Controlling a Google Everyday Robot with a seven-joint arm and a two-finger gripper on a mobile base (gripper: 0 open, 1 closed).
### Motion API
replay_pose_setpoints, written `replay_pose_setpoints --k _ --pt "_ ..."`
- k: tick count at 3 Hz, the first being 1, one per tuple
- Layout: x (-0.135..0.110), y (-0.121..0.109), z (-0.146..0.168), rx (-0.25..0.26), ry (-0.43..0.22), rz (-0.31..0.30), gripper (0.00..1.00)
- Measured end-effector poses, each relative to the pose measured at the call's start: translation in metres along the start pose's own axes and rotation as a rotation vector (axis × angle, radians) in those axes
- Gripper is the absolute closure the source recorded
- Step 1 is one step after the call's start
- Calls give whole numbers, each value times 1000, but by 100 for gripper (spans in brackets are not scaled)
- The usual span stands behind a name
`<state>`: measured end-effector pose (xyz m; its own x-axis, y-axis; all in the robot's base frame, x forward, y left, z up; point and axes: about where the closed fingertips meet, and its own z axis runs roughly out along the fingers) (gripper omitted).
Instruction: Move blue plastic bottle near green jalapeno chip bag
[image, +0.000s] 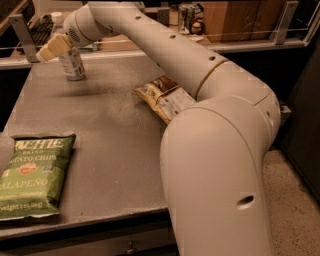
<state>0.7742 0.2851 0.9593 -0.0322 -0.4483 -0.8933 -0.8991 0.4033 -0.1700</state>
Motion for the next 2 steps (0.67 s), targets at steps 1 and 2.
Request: replay_pose_setpoints --k 1,2 --pt "17 -13 19 17 14 45 2" --pt "22 -26 23 34 -5 70 24"
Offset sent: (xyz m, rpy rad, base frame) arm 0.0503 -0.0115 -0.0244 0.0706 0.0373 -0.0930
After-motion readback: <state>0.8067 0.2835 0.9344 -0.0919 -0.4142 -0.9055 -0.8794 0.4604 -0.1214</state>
